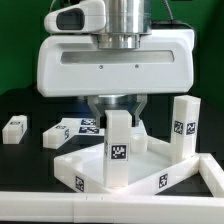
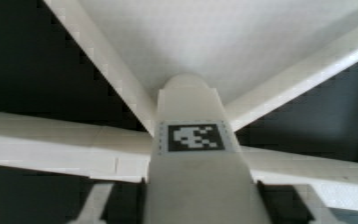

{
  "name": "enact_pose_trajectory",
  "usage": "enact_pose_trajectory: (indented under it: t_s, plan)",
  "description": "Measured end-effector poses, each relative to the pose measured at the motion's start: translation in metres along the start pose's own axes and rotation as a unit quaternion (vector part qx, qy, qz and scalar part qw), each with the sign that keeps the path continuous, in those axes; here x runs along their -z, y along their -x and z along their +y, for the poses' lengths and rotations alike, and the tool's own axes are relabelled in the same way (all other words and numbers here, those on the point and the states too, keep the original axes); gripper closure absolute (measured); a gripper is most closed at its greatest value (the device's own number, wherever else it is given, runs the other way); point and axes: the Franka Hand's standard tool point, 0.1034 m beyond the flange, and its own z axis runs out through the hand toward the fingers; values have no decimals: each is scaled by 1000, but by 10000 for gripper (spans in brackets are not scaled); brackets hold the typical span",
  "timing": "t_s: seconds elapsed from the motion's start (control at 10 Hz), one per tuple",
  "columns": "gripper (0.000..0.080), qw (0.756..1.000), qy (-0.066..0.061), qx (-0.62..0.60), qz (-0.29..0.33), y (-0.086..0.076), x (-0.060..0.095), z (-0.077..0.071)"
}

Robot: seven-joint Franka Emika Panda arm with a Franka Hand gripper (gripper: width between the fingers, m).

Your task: Assemble desk

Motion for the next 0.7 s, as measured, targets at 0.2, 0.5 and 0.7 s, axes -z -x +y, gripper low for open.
enact_pose_trajectory:
  t_s: [0.2, 0.5, 0.7]
  plan:
    - [511, 1000, 0, -12, 0, 0, 0, 0]
    - [511, 992, -5, -127, 1, 0, 0, 0]
    - [511, 972, -7, -233, 1, -1, -1, -1]
